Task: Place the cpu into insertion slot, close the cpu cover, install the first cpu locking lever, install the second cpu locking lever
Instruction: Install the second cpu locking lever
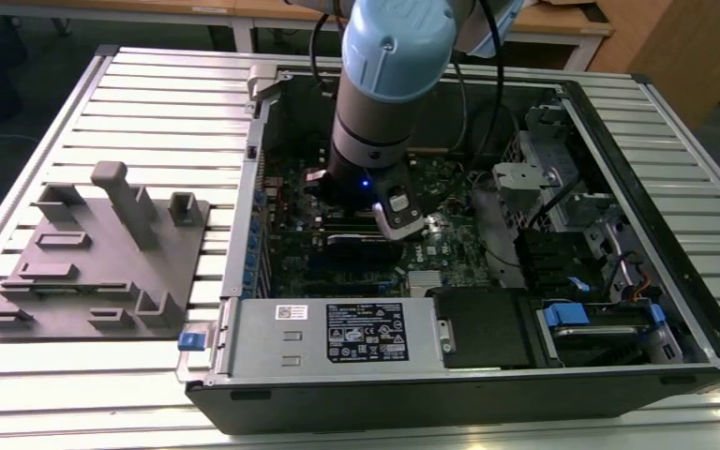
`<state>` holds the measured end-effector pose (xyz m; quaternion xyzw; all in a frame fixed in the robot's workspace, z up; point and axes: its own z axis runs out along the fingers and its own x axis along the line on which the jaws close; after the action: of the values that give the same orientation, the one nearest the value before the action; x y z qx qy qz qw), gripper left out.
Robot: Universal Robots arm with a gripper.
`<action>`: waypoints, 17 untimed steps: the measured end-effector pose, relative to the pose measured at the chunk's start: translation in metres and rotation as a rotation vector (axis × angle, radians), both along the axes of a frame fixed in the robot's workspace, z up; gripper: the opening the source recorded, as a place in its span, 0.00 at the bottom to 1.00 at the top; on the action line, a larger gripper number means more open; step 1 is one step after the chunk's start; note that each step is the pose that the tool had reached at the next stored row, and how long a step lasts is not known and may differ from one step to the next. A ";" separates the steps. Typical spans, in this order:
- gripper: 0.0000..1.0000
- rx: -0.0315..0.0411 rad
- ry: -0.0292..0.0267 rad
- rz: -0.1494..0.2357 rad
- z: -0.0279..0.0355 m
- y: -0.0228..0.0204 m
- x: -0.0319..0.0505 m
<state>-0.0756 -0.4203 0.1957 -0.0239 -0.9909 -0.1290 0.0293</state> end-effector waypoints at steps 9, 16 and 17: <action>0.10 0.0054 0.0000 0.000 -0.0010 0.0004 -0.0019; 0.10 0.0054 0.0000 0.000 -0.0012 0.0038 -0.0027; 0.10 0.0053 0.0000 0.000 -0.0013 0.0044 -0.0028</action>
<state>-0.0784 -0.4158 0.1945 -0.0238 -0.9906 -0.1316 0.0294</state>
